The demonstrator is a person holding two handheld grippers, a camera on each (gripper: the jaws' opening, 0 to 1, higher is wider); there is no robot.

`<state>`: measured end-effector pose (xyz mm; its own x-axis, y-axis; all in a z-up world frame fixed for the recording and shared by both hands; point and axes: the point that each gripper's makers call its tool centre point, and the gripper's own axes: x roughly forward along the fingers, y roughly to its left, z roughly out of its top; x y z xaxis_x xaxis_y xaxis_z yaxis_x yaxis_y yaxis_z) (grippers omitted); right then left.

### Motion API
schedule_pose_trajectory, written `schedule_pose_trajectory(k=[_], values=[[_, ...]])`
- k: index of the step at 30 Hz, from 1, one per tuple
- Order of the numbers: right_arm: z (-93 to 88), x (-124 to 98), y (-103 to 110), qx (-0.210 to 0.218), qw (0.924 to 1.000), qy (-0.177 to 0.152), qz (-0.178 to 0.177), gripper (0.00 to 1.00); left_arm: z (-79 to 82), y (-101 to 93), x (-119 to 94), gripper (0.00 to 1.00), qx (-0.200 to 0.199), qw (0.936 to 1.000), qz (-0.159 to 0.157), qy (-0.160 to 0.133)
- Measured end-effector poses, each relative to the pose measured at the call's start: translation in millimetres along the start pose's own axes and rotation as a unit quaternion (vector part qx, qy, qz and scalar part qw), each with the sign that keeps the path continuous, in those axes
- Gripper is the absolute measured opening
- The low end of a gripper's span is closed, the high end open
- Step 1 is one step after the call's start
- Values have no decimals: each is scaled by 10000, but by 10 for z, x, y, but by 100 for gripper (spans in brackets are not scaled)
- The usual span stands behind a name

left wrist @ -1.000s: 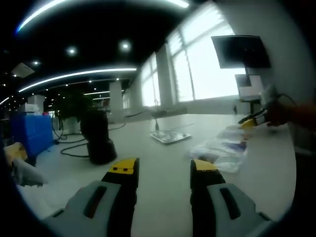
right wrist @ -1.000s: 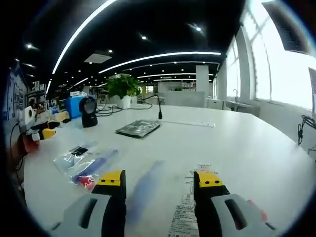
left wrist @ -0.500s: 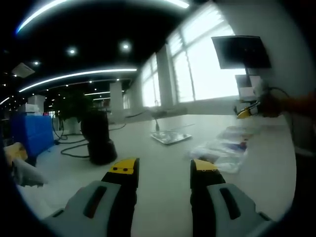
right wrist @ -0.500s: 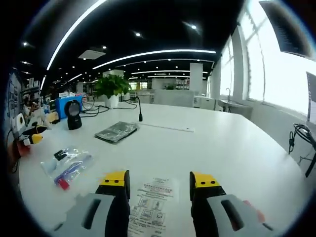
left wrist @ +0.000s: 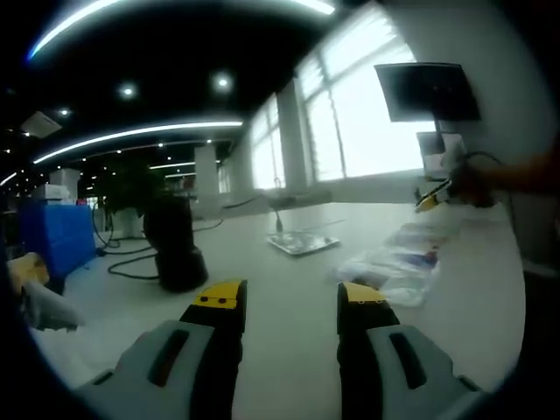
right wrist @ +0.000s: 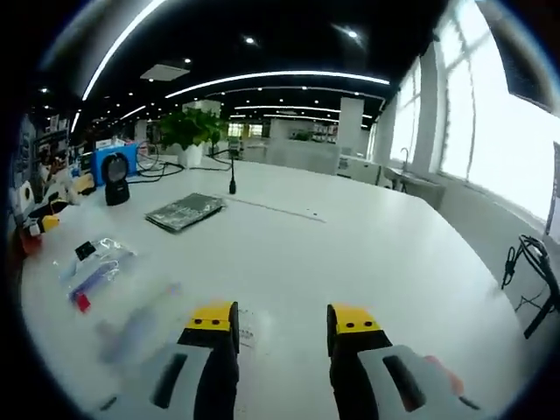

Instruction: Clip sheet goods on table flip sheet goods clip sheet goods scan sheet goods put sheet goods back to table

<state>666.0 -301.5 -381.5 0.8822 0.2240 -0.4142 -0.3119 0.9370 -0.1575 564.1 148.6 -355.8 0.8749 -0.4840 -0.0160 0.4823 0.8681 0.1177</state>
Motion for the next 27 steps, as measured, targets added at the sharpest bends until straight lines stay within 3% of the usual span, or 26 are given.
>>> schedule_pose_trajectory(k=[16,24,27], values=[[-206,185,291,-319,9976,506,354,35,-23,36,28,34,-4,10000,7,5],[-188,233,285,-61,9974,549,457,26,-25,33,43,34,-1,10000,-22,7],[-220,265,306,-178,9961,689,517,25,-25,24,44,34,2,10000,-37,11]])
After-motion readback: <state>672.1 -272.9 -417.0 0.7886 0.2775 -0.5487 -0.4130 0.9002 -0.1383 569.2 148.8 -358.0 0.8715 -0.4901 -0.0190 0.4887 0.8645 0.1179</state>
